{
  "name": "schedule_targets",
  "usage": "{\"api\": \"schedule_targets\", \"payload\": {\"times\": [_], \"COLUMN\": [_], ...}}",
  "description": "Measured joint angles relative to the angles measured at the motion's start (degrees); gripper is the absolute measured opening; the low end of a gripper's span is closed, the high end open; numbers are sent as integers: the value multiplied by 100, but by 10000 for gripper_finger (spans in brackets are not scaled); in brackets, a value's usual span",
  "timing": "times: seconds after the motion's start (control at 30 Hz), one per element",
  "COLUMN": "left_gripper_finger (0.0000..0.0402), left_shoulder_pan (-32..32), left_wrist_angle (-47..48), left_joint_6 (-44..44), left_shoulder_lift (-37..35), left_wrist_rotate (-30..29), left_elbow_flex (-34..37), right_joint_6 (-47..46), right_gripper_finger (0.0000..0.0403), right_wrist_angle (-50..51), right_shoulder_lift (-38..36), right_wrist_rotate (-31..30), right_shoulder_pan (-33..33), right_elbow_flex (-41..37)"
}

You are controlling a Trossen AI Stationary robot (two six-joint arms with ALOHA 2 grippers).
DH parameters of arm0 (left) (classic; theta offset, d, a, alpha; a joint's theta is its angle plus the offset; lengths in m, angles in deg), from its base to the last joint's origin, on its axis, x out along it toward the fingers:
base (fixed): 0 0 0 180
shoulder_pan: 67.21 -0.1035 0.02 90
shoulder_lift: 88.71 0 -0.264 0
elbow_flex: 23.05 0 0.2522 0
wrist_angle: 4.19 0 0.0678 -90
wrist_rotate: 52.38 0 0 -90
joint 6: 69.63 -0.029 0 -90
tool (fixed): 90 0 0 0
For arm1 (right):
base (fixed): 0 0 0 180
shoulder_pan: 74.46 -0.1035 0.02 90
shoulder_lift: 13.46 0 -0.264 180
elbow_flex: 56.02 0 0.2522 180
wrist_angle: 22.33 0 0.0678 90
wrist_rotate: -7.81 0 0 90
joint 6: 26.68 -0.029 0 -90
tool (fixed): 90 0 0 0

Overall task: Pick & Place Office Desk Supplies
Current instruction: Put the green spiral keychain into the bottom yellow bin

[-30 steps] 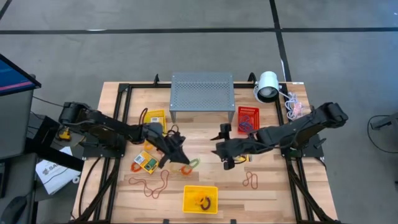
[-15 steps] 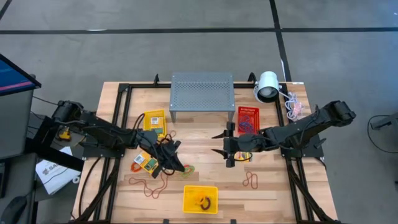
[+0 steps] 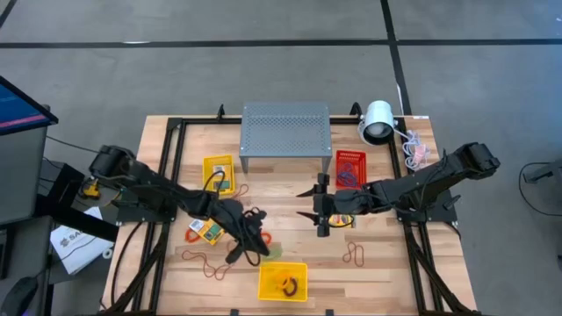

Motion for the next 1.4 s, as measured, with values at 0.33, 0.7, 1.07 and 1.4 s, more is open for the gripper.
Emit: {"api": "schedule_targets", "payload": {"times": [0.33, 0.7, 1.07, 1.4], "left_gripper_finger": [5, 5, 5, 5], "left_shoulder_pan": [505, 628, 669, 664], "left_wrist_angle": [49, 239, 434, 616], "left_joint_6": [48, 53, -247, -411], "left_shoulder_lift": [117, 120, 479, 1534], "left_wrist_rotate": [-450, -571, -552, 64], "left_elbow_flex": [-32, -154, -333, -1154], "right_joint_6": [-193, -450, -690, -750], "right_gripper_finger": [225, 225, 225, 225], "right_wrist_angle": [-2170, -3344, -3367, -3336], "right_shoulder_lift": [-195, -192, -184, -179], "right_wrist_rotate": [172, 195, 195, 195], "right_shoulder_pan": [22, 9, -32, -28], "right_elbow_flex": [-1254, -1773, -1773, -1773]}}
